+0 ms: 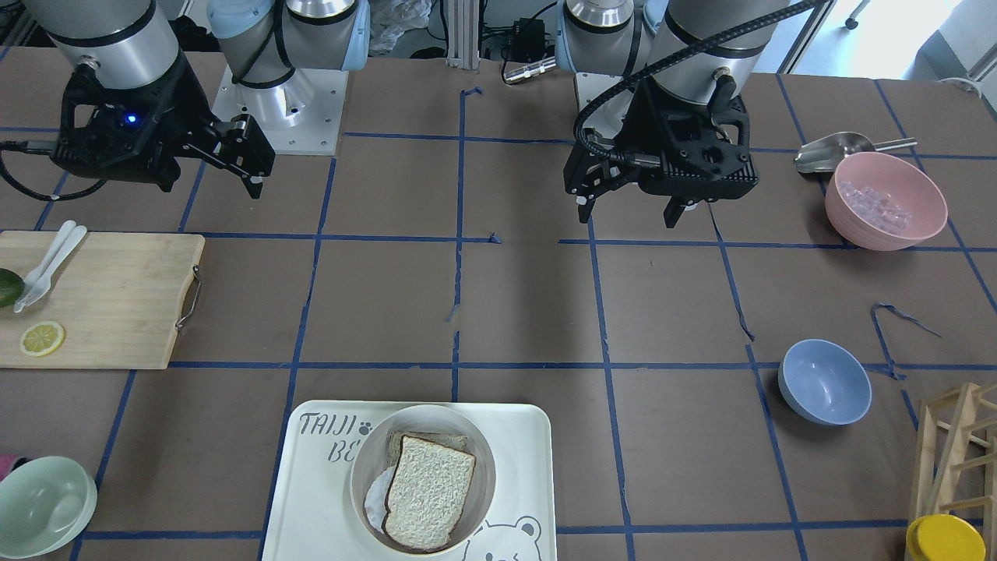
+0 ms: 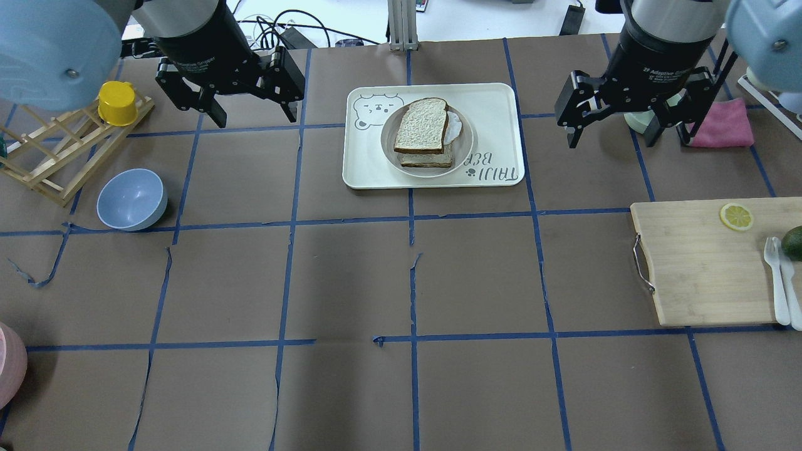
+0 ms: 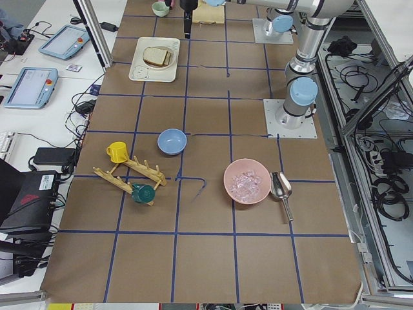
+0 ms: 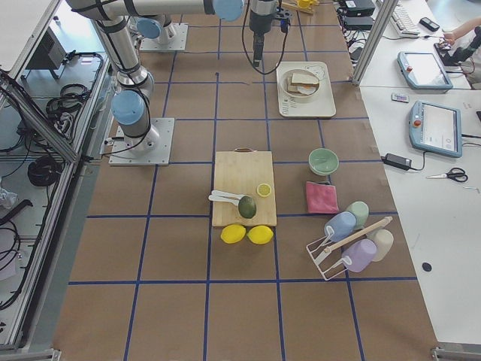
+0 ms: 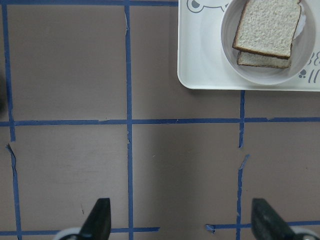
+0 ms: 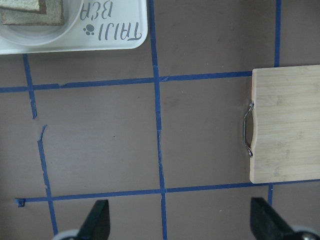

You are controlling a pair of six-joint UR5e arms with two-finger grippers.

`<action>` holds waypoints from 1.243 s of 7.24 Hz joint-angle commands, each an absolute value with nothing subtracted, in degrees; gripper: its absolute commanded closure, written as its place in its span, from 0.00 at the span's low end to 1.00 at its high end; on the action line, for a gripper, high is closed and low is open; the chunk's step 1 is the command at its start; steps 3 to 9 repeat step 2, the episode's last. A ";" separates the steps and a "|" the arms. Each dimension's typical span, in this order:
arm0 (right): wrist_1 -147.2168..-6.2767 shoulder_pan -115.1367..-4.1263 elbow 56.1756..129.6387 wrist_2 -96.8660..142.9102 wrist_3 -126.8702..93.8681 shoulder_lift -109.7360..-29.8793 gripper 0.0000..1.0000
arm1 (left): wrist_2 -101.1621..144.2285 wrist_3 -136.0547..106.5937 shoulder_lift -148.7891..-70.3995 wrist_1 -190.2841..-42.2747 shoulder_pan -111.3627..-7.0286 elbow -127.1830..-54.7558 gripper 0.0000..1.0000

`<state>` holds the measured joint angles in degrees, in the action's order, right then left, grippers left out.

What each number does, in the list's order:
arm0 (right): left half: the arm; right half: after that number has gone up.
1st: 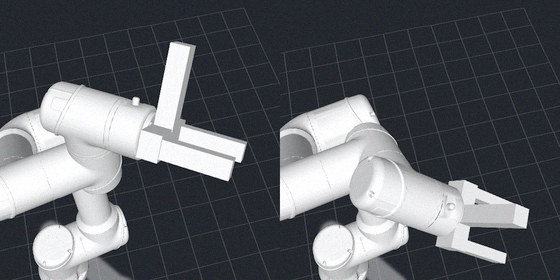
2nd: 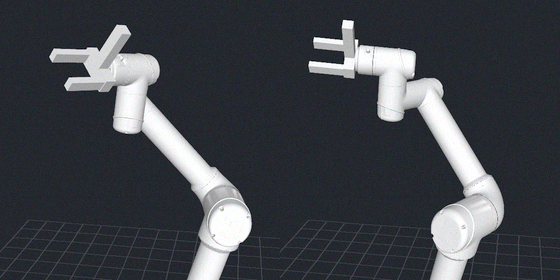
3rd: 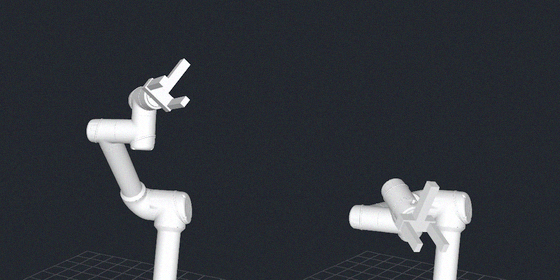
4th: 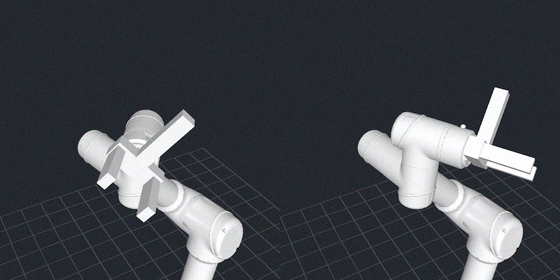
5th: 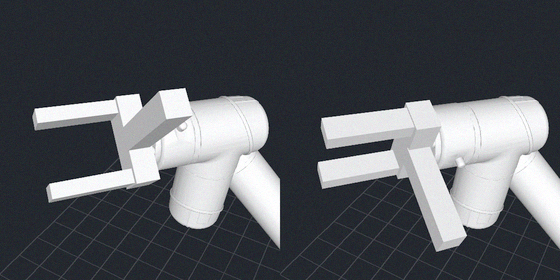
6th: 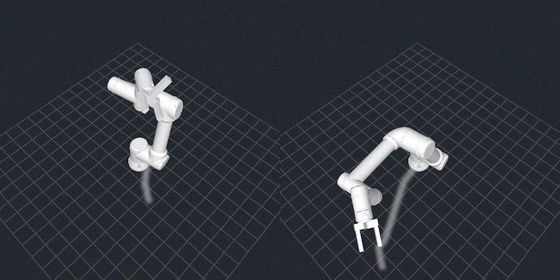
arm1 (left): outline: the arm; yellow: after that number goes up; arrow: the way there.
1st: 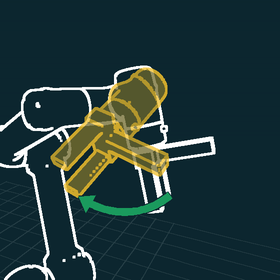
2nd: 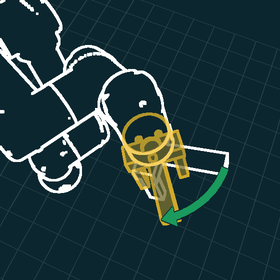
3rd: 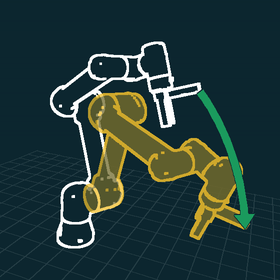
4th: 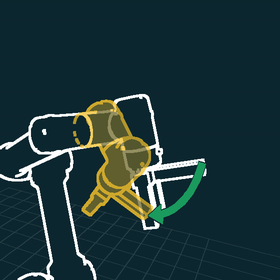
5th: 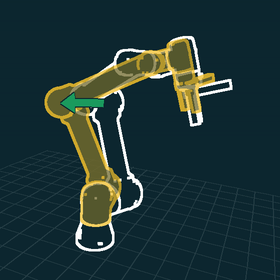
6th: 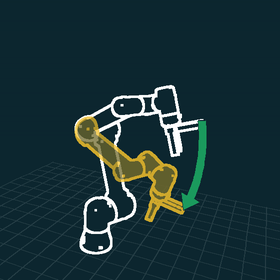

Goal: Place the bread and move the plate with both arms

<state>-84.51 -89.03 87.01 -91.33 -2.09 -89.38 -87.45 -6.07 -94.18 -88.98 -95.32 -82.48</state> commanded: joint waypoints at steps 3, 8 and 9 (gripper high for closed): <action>-84.55 -89.03 87.01 -91.41 -2.02 -89.38 0.00 | -87.54 -6.06 -93.96 -89.21 -95.19 -82.44 0.00; -84.55 -89.03 87.01 -91.41 -2.02 -89.38 0.00 | -87.54 -6.06 -93.96 -89.21 -95.19 -82.44 0.00; -84.55 -89.03 87.01 -91.41 -2.02 -89.38 0.00 | -87.54 -6.06 -93.96 -89.21 -95.19 -82.44 0.00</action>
